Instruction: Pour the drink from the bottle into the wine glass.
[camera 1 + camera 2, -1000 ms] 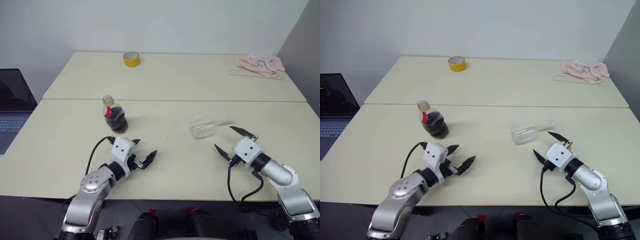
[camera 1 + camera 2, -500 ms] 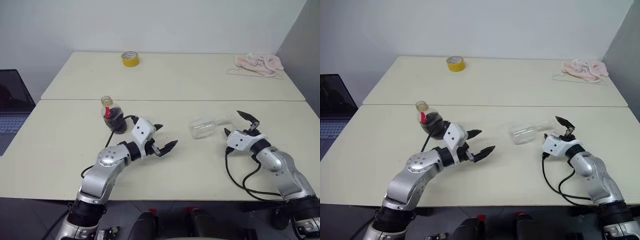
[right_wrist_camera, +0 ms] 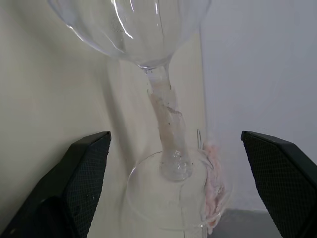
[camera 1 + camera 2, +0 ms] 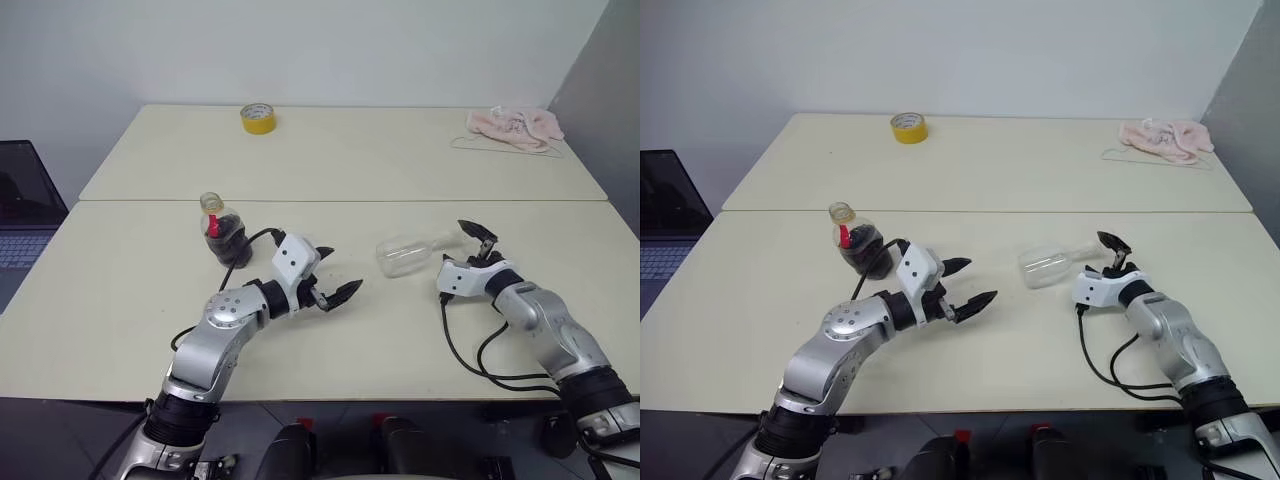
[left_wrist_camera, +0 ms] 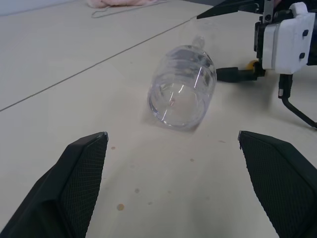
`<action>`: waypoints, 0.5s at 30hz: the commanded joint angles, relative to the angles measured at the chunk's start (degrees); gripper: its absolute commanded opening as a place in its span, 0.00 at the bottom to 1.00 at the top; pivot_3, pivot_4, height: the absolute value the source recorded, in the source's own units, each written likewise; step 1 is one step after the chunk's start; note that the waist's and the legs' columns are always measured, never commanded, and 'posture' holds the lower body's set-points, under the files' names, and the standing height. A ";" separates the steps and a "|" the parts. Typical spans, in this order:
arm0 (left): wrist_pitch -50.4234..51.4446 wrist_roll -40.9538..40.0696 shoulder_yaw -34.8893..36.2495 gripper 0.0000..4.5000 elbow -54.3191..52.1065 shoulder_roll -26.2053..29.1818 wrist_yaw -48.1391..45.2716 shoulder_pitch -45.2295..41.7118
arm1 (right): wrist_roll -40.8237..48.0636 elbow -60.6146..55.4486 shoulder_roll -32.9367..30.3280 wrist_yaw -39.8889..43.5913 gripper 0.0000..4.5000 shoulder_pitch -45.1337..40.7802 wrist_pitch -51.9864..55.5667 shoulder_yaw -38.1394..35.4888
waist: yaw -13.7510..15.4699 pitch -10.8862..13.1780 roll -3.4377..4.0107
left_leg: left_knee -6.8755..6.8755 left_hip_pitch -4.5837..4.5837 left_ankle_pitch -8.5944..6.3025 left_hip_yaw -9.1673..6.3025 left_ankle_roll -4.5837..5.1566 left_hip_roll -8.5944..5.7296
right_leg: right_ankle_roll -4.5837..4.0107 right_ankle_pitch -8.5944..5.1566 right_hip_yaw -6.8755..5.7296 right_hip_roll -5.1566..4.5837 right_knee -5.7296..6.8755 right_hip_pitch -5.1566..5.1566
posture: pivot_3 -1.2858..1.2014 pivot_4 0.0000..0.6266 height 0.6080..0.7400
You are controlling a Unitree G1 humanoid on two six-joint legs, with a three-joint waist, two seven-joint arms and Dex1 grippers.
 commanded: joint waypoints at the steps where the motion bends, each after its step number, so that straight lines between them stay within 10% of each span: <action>1: -0.20 -0.32 -0.44 0.99 -1.06 -0.33 -0.45 -1.20 | -1.00 2.05 0.70 -0.96 1.00 -1.90 0.39 1.34 | 0.00 0.00 0.00 | 0.00 0.00 0.00 0.00 0.00 0.00 | 0.00 0.00 0.00 0.00 0.00 0.00 | 0.52 0.24 1.00; 8: -0.19 -0.11 -0.54 0.99 -0.82 -0.60 -0.32 -1.67 | -4.08 9.06 1.92 -5.19 1.00 -7.50 0.22 4.52 | -0.10 -0.01 -0.01 | 0.01 0.03 0.00 0.06 0.00 0.00 | 0.00 0.00 0.04 0.00 0.02 0.00 | 0.52 0.24 1.00; 15: -0.13 -0.04 -0.54 1.00 -1.00 -0.50 -0.16 -1.68 | -5.30 13.05 2.77 -8.12 0.57 -10.39 -0.66 6.95 | -0.07 -0.01 -0.01 | 0.00 0.00 0.00 0.05 0.00 0.00 | 0.00 0.00 0.04 0.00 0.01 -0.02 | 0.52 0.24 1.00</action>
